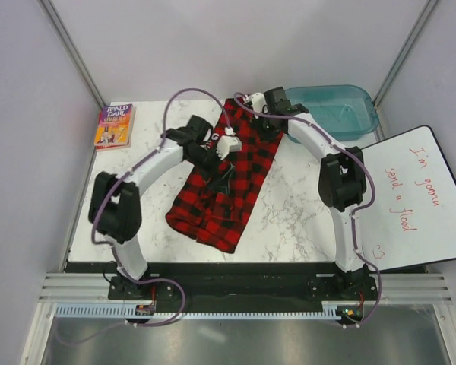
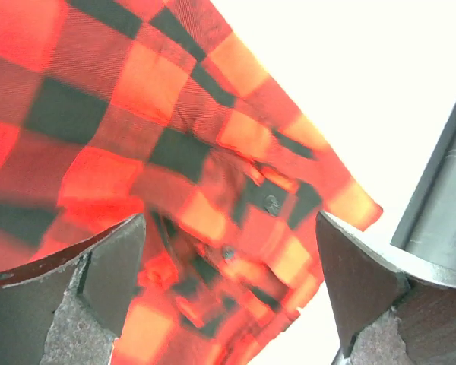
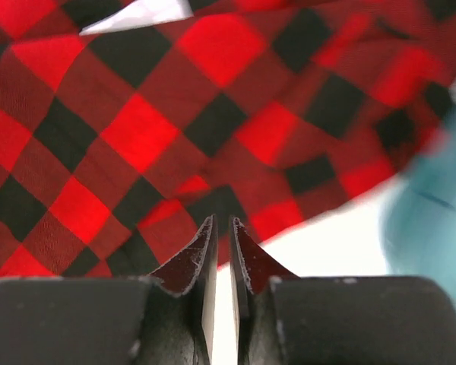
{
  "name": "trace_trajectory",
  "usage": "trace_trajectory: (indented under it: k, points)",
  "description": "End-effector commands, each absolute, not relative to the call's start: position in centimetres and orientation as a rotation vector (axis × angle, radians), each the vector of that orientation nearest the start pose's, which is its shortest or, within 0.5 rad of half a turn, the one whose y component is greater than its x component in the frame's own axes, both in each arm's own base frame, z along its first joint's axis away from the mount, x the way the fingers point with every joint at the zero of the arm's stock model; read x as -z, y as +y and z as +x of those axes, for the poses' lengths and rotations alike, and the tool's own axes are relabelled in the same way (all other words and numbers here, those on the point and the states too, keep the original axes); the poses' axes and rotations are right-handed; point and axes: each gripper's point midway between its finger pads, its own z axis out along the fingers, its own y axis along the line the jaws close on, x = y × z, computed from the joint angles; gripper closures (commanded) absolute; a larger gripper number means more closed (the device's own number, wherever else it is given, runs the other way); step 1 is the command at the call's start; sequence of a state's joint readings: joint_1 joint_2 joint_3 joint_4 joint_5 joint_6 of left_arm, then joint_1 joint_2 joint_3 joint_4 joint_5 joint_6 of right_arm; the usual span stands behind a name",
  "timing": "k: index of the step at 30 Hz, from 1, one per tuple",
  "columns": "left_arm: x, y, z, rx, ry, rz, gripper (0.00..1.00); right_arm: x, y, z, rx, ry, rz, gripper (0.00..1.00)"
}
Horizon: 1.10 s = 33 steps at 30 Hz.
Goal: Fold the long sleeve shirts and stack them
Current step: Fold the shirt
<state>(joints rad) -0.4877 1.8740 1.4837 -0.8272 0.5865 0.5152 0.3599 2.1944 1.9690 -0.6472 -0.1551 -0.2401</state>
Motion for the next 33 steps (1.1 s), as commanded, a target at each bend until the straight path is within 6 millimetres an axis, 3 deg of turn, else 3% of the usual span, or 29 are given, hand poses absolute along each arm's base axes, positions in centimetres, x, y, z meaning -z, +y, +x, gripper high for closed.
trace_trajectory:
  k: [1,2,4,5,9,12,16,17,19,21,22,23,24,25,26,27,29,30,31,33]
  points:
    - [-18.5,-23.1,30.2,0.975,2.129,1.155,0.01,-8.5,27.0,49.8,-0.276,2.283,-1.023,0.83]
    - [-18.9,-21.0,31.1,0.969,2.157,1.056,0.01,-7.0,27.3,49.9,-0.241,2.289,-1.066,0.83]
    - [-20.0,-18.8,31.3,0.943,2.158,0.961,0.01,-6.2,28.9,50.2,-0.195,2.258,-1.102,0.85]
    - [-20.2,-16.8,32.0,0.915,2.172,0.882,0.01,-4.8,28.3,50.7,-0.098,2.264,-1.119,0.85]
    - [-20.5,-12.2,32.1,0.805,2.205,0.713,0.01,-2.0,28.9,51.1,0.02,2.222,-1.219,0.86]
    - [-20.5,-8.8,31.6,0.753,2.216,0.581,0.01,-0.6,30.8,49.8,0.018,2.151,-1.388,0.87]
    - [-20.7,-5.8,30.4,0.649,2.182,0.529,0.01,-0.6,35.2,46.3,-0.042,1.949,-1.662,0.86]
    - [-20.8,-5.1,29.9,0.615,2.166,0.505,0.01,0.4,35.3,45.0,-0.045,1.928,-1.727,0.85]
    - [-20.7,-4.6,29.6,0.576,2.161,0.493,0.01,-0.3,36.4,43.4,-0.06,1.795,-1.856,0.85]
    - [-20.2,-4.7,28.9,0.579,2.163,0.518,0.01,1.2,35.2,41.2,-0.08,1.759,-1.967,0.85]
    - [-20.0,-4.9,28.7,0.585,2.168,0.537,0.01,0.1,34.5,41.0,-0.054,1.694,-2.015,0.84]
    - [-19.3,-5.0,28.1,0.59,2.175,0.603,0.01,1.7,32.9,39.3,-0.056,1.703,-2.083,0.84]
    - [-18.7,-5.4,27.8,0.622,2.176,0.651,0.01,1.5,32.1,38.8,-0.056,1.685,-2.103,0.84]
    - [-18.2,-5.6,27.8,0.605,2.169,0.724,0.01,-0.3,31.7,38.7,-0.051,1.649,-2.088,0.84]
    - [-17.4,-5.9,27.7,0.596,2.188,0.757,0.01,0.5,30.4,37.3,-0.068,1.655,-2.121,0.84]
    - [-16.1,-5.7,28.0,0.559,2.227,0.795,0.01,-0.2,30.1,37.3,-0.071,1.645,-2.099,0.83]
    - [-14.6,-7.3,27.7,0.557,2.225,0.934,0.02,-3.2,29.9,37.7,-0.101,1.682,-1.979,0.8]
    - [-13.3,-7.3,28.2,0.513,2.255,0.969,0.04,-4.4,29.9,38.2,-0.115,1.71,-1.915,0.79]
    - [-12.6,-9.0,27.8,0.529,2.249,1.061,0.11,-6.3,29.5,39.2,-0.12,1.734,-1.83,0.77]
    - [-11.4,-10.0,27.7,0.541,2.257,1.119,0.2,-9.4,29.2,41.0,-0.191,1.839,-1.61,0.74]
